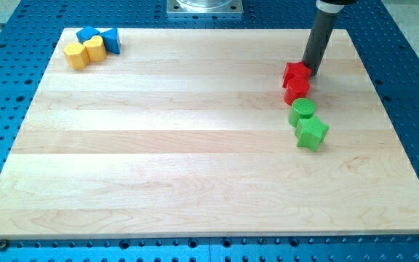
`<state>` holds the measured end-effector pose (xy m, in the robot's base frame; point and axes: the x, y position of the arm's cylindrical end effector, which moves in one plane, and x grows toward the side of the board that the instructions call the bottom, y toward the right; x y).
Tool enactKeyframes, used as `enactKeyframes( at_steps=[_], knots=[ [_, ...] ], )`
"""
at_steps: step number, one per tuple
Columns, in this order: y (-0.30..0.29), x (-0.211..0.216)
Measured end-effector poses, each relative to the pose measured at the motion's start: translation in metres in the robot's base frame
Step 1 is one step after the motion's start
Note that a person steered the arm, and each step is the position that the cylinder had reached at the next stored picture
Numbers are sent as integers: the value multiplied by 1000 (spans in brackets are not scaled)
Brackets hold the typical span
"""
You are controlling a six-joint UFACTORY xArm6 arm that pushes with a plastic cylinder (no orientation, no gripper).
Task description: Move the arm bottom right side of the green star
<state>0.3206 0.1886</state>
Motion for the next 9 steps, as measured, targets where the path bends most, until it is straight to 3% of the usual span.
enactKeyframes(
  at_steps=[1, 2, 3, 4, 5, 7, 8, 9],
  knots=[
    [0, 0],
    [-1, -25],
    [-43, -62],
    [-111, -64],
    [-140, -64],
    [-141, -64],
    [-173, -1],
    [-174, 92]
  ],
)
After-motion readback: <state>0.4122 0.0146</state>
